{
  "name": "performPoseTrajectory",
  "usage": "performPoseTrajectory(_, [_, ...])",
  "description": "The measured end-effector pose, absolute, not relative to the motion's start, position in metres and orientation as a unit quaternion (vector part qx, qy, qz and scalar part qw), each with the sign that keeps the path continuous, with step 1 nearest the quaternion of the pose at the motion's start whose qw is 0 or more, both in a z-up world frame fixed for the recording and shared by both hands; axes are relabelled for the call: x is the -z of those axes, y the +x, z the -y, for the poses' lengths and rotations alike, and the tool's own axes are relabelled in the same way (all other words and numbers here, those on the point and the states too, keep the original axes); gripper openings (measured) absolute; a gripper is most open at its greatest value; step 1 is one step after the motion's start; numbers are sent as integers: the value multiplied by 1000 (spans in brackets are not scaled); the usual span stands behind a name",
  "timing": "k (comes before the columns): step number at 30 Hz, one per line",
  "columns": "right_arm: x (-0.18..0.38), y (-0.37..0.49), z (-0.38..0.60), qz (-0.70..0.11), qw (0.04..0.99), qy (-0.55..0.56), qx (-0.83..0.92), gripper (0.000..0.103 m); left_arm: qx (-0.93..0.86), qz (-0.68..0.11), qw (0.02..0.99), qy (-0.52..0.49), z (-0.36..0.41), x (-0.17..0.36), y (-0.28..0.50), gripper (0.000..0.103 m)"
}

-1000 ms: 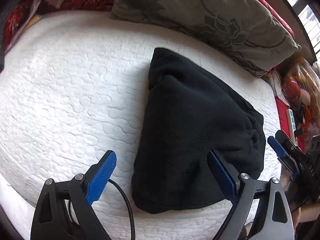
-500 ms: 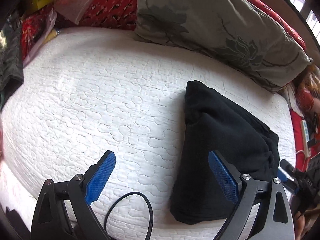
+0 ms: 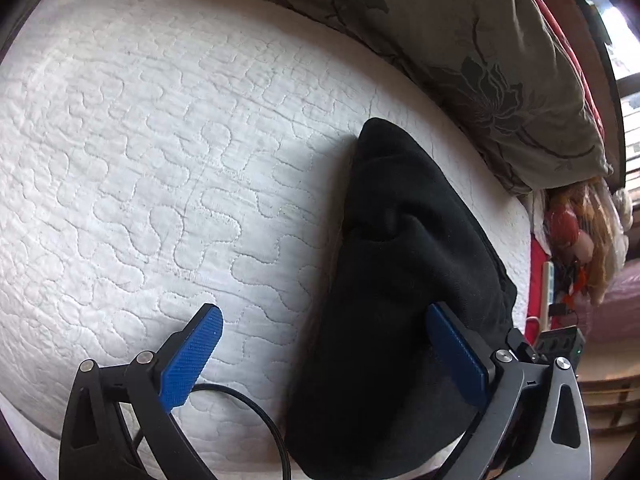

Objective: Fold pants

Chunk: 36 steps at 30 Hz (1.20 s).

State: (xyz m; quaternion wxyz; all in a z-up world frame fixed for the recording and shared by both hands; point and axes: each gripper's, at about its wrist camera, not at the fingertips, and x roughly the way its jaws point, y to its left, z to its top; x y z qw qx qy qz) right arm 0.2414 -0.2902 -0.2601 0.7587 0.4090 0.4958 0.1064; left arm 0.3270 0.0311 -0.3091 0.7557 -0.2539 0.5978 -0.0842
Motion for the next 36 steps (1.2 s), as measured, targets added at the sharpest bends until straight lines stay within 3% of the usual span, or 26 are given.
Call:
performPoseTrajectory(6, [262, 248, 278, -503, 758, 392, -136, 98, 139, -596, 730, -303, -41, 320, 329, 102])
performPoseTrajectory(10, [263, 248, 278, -492, 757, 407, -137, 99, 153, -599, 746, -246, -14, 330, 338, 103])
performPoseTrajectory(15, [263, 245, 276, -488, 766, 396, -135, 97, 167, -605, 731, -268, -12, 346, 355, 102])
performPoseTrajectory(16, [262, 245, 274, -491, 770, 387, -129, 94, 177, -605, 733, -257, -7, 346, 357, 103])
performPoseTrajectory(17, [262, 246, 272, -493, 774, 378, -122, 83, 192, -607, 726, -260, -1, 347, 355, 88])
performPoseTrajectory(18, [262, 246, 272, -494, 774, 377, -121, 77, 208, -616, 711, -267, 5, 350, 356, 79])
performPoseTrajectory(21, [259, 239, 272, -487, 774, 389, -111, 65, 190, -610, 726, -254, 10, 346, 354, 72])
performPoseTrajectory(23, [252, 234, 271, -480, 778, 391, -109, 57, 198, -606, 719, -275, 4, 344, 352, 62])
performPoseTrajectory(26, [237, 228, 263, -472, 780, 392, -120, 52, 208, -596, 718, -294, -14, 334, 345, 58])
performPoseTrajectory(36, [201, 285, 176, -457, 778, 383, -196, 51, 155, -521, 794, -274, -110, 259, 349, 59])
